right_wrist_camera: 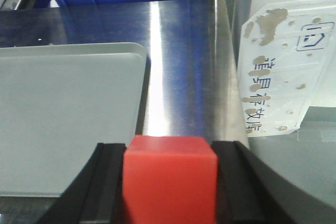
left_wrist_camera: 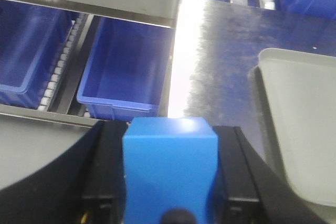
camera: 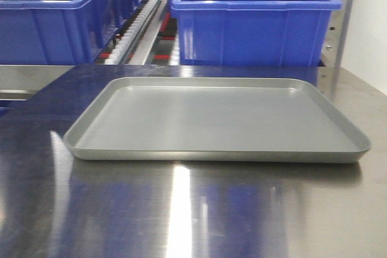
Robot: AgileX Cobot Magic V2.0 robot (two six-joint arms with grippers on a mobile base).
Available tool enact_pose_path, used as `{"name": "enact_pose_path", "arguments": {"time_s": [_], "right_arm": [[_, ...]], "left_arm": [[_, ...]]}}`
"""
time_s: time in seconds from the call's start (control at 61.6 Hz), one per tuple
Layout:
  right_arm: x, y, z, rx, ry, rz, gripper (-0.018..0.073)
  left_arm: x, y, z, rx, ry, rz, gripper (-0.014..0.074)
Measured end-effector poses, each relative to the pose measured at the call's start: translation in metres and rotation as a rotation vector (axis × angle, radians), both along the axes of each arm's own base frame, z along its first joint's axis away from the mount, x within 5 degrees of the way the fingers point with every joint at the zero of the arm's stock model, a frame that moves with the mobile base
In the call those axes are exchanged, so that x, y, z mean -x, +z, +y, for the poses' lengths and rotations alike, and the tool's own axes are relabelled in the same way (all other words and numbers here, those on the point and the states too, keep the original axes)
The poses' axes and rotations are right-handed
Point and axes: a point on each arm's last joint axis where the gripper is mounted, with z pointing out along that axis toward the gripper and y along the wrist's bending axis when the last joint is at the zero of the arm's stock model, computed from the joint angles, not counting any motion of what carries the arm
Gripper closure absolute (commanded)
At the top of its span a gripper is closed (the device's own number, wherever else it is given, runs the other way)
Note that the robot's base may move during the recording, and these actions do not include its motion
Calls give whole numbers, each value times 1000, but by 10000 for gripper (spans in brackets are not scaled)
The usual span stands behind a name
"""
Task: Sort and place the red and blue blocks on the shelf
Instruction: 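Turn the base away from the table toward the aisle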
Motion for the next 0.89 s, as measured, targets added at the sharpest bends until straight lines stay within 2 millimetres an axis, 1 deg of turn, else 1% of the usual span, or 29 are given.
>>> {"name": "enact_pose_path", "arguments": {"time_s": [0.894], "right_arm": [[0, 0, 0, 2, 0, 0, 502]], "left_arm": [[0, 0, 0, 0, 0, 0, 470]]}}
